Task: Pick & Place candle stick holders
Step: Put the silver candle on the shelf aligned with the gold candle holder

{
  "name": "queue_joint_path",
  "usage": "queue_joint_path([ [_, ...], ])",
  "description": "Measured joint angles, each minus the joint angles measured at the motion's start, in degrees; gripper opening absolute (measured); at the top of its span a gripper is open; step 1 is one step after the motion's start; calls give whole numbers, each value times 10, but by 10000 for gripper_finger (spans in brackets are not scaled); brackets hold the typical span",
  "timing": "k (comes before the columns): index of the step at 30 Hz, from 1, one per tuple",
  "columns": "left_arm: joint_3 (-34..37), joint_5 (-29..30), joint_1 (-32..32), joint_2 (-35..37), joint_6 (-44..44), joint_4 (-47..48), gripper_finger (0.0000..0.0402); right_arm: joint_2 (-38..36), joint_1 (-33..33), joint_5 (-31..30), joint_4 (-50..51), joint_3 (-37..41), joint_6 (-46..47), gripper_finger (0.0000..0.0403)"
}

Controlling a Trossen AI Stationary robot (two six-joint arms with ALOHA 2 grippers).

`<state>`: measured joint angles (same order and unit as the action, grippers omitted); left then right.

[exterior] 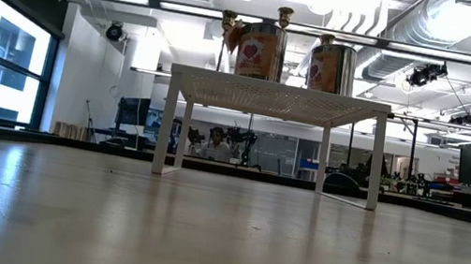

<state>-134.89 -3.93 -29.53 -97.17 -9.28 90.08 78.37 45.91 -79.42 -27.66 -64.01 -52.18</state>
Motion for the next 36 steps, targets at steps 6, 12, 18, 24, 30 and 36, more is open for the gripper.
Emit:
queue_joint_path([
  [6, 0, -1, 82, 36, -33, 0, 207, -8, 3, -27, 26, 0, 5, 373],
  [12, -1, 38, 201, 58, -77, 0, 207, -66, 15, -25, 57, 0, 16, 373],
  [18, 17, 110, 322, 58, -131, -1, 207, -169, 42, -19, 94, 0, 30, 373],
  [24, 92, 195, 409, 56, -186, -1, 207, -279, 83, -21, 171, 0, 63, 373],
  [30, 188, 209, 448, 57, -244, -46, 207, -375, 122, -35, 338, 0, 210, 373],
  [36, 283, 190, 476, 57, -261, -164, 207, -433, 141, 240, 687, 4, 584, 373],
])
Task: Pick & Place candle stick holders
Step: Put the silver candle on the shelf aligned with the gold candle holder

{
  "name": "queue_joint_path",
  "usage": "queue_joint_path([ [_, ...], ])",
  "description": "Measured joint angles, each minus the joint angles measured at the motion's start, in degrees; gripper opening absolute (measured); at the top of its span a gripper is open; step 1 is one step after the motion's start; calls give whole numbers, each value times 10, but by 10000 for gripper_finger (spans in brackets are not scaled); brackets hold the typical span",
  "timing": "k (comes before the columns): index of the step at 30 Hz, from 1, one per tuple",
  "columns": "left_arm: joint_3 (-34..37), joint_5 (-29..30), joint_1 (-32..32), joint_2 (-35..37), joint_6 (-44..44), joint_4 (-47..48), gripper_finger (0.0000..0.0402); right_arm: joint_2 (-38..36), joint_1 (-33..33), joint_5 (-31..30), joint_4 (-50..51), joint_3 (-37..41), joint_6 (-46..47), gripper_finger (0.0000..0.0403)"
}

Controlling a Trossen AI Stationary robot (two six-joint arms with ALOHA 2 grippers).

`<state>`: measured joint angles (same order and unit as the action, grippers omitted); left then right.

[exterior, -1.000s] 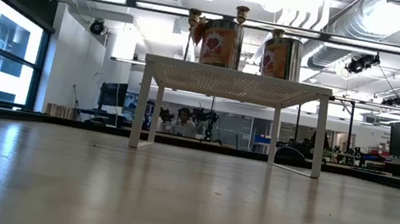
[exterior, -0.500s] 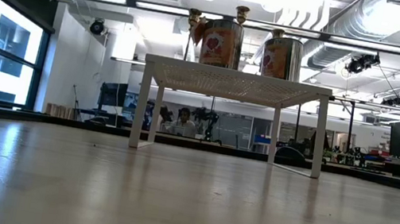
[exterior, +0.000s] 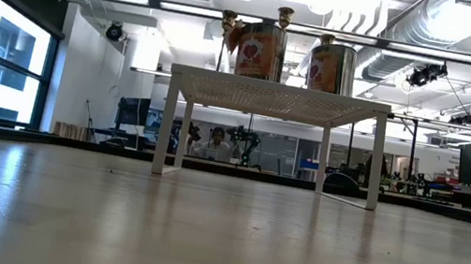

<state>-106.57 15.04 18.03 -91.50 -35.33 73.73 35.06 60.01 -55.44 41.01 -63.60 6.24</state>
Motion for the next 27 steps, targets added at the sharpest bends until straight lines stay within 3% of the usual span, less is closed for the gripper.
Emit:
queue_joint_path([
  [2, 33, -9, 12, 0, 0, -46, 207, 9, 0, 14, 22, 33, 58, 373],
  [4, 61, -10, 23, 0, -1, -88, 207, 20, 0, 2, 13, 73, 67, 373],
  [9, 125, -10, 51, -1, -12, -196, 207, 40, -19, 39, 4, 132, 96, 373],
  [15, 198, -7, 77, -3, -12, -324, 207, 71, -77, 146, 7, 168, 153, 373],
  [23, 262, -10, 88, -3, -33, -404, 207, 219, -179, 321, 8, 115, 125, 373],
  [27, 286, -10, 88, -3, -42, -423, 207, 319, -196, 347, 58, 31, 101, 373],
])
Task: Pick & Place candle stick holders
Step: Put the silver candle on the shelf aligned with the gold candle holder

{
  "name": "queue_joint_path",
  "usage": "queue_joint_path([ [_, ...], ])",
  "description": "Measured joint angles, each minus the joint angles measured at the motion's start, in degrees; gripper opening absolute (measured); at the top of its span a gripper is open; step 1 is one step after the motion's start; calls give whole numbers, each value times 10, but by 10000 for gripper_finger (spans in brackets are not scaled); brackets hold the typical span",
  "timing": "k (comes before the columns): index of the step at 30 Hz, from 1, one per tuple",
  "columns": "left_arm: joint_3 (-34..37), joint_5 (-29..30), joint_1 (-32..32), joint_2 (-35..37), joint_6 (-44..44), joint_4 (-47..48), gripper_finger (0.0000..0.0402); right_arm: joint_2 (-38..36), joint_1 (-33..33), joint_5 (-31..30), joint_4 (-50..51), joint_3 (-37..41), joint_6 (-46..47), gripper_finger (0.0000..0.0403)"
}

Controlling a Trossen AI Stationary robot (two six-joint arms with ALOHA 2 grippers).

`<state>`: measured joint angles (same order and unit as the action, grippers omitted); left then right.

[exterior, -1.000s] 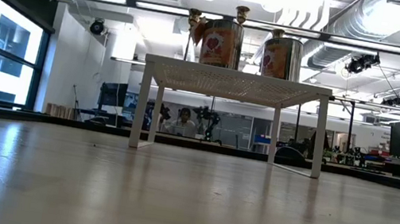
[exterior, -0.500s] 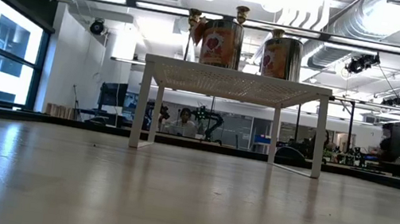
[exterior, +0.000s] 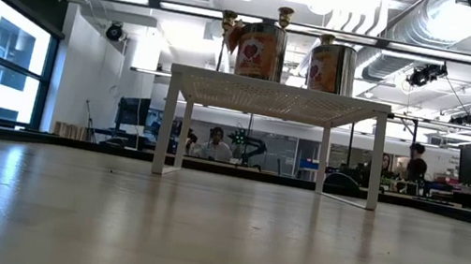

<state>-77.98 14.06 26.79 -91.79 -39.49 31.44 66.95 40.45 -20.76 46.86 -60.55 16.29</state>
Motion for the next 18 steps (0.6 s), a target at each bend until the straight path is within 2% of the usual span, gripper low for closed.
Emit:
queue_joint_path([
  [4, 15, 1, 0, 0, 1, -6, 207, 102, -1, 17, 100, -89, 4, 373],
  [9, 29, 11, 0, 0, 2, -11, 207, 198, 4, 26, 123, -175, 15, 373],
  [14, 40, 9, 3, 0, 6, -14, 207, 249, 7, 38, 122, -244, 90, 373],
  [18, 40, -5, 4, 0, 6, -16, 207, 265, 20, 47, 98, -257, 137, 373],
])
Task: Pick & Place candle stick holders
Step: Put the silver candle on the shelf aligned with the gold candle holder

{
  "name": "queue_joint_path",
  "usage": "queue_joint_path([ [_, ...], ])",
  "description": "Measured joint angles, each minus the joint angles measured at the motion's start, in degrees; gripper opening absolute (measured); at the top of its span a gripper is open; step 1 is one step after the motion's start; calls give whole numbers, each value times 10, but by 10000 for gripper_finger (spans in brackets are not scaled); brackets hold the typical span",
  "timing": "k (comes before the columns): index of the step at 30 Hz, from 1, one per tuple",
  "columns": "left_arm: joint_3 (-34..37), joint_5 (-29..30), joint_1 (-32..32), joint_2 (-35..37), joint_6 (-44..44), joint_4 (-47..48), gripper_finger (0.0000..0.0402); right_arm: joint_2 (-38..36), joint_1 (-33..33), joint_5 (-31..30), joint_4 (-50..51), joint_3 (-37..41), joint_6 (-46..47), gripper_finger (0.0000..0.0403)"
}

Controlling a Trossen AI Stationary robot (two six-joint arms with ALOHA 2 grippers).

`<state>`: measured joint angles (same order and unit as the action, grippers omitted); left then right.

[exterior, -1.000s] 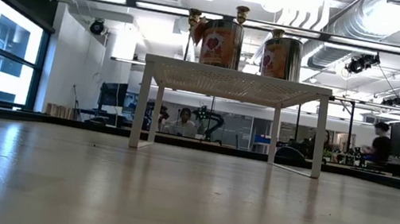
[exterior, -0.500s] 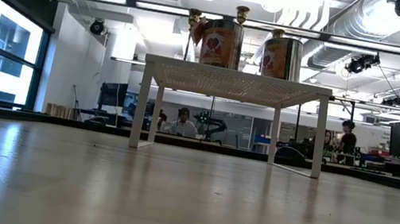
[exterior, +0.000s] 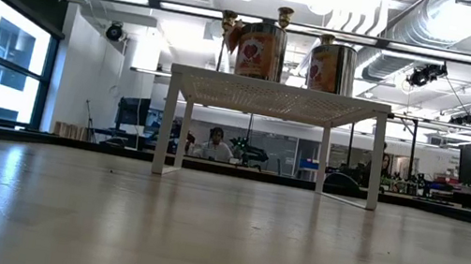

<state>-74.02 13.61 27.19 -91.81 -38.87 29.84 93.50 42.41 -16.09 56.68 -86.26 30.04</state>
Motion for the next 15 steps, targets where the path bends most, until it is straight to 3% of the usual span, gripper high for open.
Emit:
queue_joint_path([
  [15, 0, -27, -2, 0, -4, -1, 207, -1, 19, 0, -50, 1, -10, 373],
])
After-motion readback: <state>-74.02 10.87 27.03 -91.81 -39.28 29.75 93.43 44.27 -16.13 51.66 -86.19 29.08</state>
